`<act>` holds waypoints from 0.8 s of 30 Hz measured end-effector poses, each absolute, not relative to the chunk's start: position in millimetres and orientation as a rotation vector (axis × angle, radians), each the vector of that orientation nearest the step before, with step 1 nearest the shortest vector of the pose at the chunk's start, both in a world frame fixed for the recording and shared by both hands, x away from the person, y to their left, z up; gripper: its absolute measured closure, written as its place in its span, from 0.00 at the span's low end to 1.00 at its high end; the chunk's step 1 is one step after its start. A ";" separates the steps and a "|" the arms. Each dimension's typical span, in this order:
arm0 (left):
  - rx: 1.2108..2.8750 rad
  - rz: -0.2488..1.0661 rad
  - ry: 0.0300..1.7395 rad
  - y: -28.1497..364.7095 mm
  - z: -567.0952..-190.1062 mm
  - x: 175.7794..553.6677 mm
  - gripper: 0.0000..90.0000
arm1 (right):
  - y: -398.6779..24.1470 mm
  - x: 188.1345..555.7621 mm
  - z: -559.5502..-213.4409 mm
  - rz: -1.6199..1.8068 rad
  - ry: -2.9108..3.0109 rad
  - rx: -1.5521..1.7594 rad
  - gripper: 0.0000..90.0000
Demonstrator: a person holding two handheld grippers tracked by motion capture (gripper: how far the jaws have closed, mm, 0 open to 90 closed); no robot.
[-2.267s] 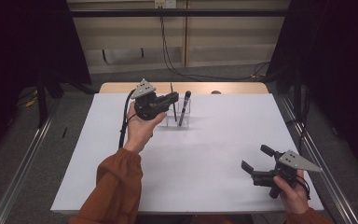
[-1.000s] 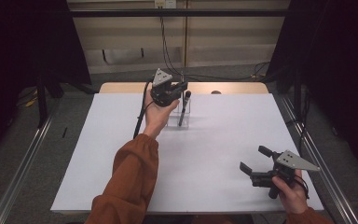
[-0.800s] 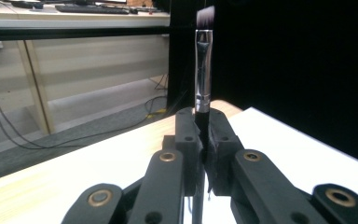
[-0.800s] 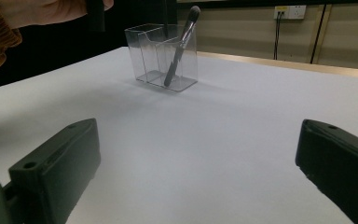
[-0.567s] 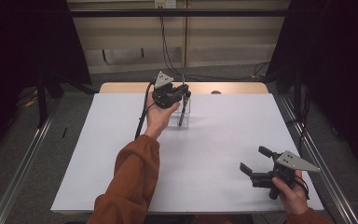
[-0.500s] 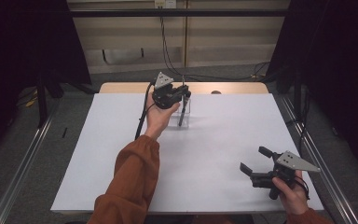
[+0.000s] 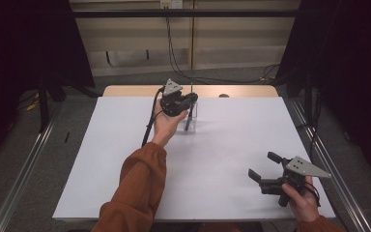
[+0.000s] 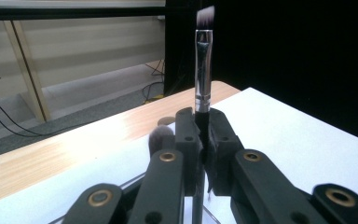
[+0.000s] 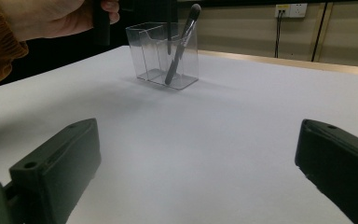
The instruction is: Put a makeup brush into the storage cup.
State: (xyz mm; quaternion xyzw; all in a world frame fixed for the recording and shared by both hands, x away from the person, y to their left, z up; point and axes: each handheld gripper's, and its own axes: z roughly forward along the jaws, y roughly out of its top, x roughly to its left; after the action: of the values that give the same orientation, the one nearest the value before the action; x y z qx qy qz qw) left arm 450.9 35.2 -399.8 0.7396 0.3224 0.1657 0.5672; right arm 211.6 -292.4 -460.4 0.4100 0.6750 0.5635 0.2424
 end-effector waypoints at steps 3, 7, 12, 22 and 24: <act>1.744 0.387 0.760 33.4 -403.1 450.9 0.95 | -292.6 211.5 -460.5 1.539 1.846 1.121 0.00; 1.772 0.377 0.755 30.5 -408.3 451.5 0.95 | -292.5 211.2 -460.8 1.543 1.848 1.120 0.00; 1.784 0.366 0.756 26.6 -412.1 450.8 0.94 | -292.3 211.5 -460.9 1.544 1.851 1.118 0.00; 1.800 0.372 0.753 29.9 -415.1 449.4 0.94 | -291.2 211.8 -461.1 1.546 1.861 1.109 0.00; 1.803 0.373 0.748 29.6 -415.0 448.7 0.93 | -291.1 212.1 -461.2 1.545 1.864 1.108 0.00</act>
State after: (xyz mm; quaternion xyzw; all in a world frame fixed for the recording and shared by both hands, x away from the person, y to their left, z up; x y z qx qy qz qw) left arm 448.7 29.6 -415.0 0.7602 0.3154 0.1571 0.5459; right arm 212.1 -291.1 -461.2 0.4041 0.6801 0.5639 0.2373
